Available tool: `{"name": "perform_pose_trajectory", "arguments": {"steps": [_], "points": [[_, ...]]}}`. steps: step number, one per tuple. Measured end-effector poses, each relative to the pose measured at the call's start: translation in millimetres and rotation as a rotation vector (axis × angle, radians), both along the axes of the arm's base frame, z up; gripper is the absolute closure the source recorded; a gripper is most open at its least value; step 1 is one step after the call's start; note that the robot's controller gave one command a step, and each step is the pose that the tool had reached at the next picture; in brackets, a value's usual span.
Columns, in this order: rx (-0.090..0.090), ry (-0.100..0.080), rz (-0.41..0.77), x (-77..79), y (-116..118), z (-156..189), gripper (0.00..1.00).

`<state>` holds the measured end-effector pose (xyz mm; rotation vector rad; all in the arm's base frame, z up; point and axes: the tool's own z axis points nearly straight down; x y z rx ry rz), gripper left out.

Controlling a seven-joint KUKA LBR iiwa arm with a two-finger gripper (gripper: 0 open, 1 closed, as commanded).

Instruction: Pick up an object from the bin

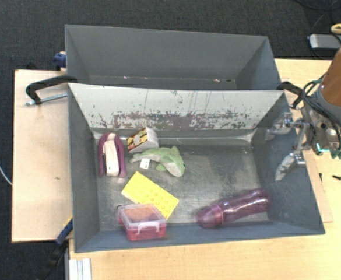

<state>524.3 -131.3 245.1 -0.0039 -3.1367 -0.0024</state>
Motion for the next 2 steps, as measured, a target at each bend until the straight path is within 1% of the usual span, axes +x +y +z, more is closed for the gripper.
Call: {"name": "perform_pose_trajectory", "arguments": {"steps": [1, 2], "points": [[-0.002, -0.008, 0.002, 1.5, 0.6, 3.7, 0.00], [-0.002, -0.012, 0.006, -7.9, 2.7, -54.4, 0.00]]}}
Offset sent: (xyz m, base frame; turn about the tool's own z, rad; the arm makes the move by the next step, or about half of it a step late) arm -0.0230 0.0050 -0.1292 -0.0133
